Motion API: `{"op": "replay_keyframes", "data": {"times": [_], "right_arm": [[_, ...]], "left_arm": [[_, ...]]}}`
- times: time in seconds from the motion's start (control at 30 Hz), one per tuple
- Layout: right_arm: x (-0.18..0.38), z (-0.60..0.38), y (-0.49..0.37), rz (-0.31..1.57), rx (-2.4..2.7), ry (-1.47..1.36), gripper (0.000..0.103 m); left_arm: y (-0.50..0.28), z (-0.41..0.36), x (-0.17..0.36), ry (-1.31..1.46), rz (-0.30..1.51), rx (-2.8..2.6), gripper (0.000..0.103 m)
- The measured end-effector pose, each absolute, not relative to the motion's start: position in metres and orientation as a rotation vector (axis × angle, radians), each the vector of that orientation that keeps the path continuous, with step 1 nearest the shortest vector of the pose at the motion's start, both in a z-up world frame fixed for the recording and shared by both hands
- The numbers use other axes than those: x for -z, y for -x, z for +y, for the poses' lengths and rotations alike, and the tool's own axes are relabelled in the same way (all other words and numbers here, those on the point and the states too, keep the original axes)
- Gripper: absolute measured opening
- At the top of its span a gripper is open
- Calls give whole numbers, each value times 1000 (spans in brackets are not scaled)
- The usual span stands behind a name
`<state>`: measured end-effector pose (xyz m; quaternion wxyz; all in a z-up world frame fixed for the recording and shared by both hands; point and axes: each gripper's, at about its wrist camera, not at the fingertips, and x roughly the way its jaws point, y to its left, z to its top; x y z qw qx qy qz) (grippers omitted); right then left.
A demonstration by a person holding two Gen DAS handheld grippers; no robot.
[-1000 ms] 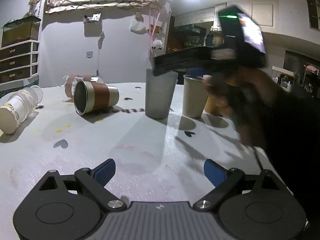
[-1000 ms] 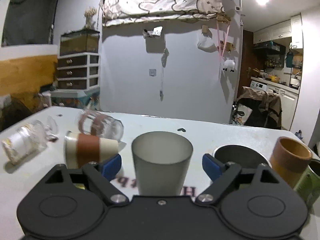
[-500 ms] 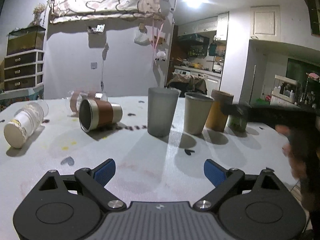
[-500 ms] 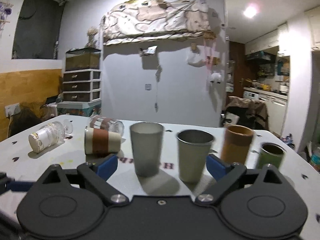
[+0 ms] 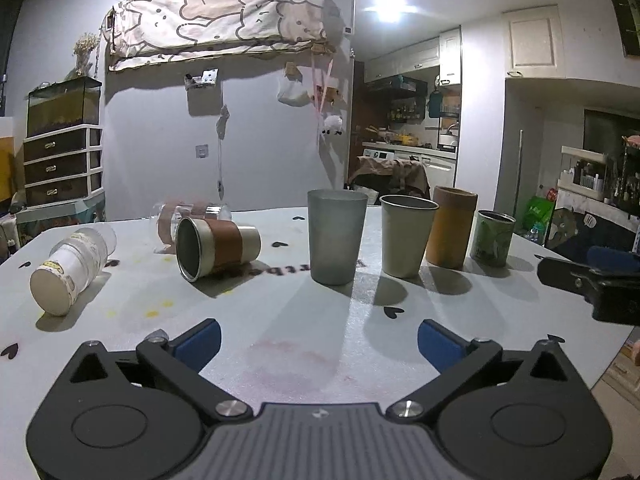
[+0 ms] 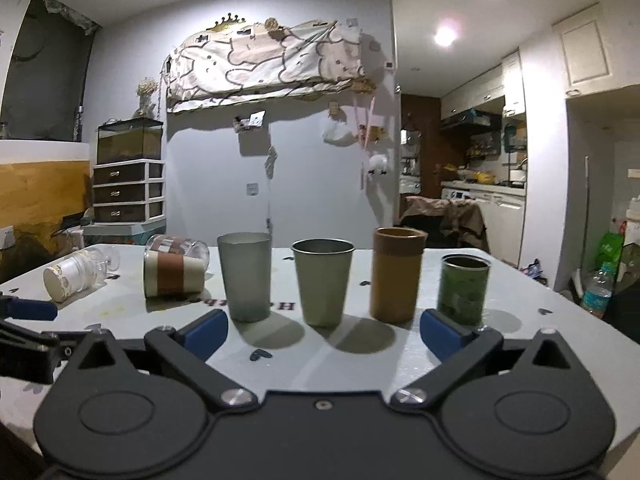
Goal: Flip cup upright
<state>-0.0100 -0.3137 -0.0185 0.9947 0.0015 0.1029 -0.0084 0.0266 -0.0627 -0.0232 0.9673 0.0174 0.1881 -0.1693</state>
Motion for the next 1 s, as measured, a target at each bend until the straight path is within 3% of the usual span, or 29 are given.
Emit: {"op": "replay_keyframes", "data": {"times": [1.0], "right_arm": [[21, -308, 29, 176, -6, 7, 103]], "left_arm": [[-9, -57, 13, -11, 288, 293, 103]]}}
